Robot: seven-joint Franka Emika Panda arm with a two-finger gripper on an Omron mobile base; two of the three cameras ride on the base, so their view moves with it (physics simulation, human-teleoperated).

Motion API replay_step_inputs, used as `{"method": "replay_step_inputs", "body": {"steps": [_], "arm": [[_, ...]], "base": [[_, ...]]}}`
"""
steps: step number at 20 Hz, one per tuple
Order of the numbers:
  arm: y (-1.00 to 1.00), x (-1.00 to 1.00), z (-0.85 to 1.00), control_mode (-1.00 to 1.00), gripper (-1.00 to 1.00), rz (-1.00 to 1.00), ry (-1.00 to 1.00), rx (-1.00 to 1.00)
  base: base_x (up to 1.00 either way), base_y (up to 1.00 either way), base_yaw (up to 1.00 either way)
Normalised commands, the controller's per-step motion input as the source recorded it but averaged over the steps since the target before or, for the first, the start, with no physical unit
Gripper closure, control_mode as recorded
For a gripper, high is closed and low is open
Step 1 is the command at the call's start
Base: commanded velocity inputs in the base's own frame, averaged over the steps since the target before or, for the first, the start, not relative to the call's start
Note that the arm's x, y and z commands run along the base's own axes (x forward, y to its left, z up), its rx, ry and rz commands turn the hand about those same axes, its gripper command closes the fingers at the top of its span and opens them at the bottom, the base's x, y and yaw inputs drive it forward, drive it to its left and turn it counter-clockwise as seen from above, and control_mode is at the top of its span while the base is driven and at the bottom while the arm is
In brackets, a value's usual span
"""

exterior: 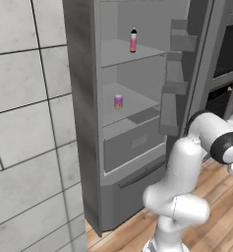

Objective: Open the fridge, grab two sodas, and place both sodas inside the bowl with ice on the dining counter.

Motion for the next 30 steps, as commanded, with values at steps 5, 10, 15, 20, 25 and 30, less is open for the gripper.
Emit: {"method": "replay_step_inputs", "body": {"steps": [5, 10, 15, 20, 25, 30], "arm": [[0.54, -0.65, 1.00, -1.00, -1.00, -0.01, -0.26, -0.28], [0.47, -0.44, 1.00, -1.00, -1.00, 0.00, -0.20, -0.27], [0.43, -0.30, 0.94, -1.00, -1.00, -0.05, -0.18, -0.30], [0.59, -0.18, 0.75, -1.00, -1.00, -0.16, -0.14, -0.38], [0.71, -0.12, 0.44, -1.00, -1.00, -0.17, -0.10, -0.49], [0.74, 0.03, 0.25, -1.00, -1.00, -0.15, -0.01, -0.53]], "base": [[0.00, 0.00, 0.00], [0.00, 0.00, 0.00], [0.00, 0.00, 0.00], [0.00, 0.00, 0.00], [0.00, 0.00, 0.00], [0.00, 0.00, 0.00]]}}
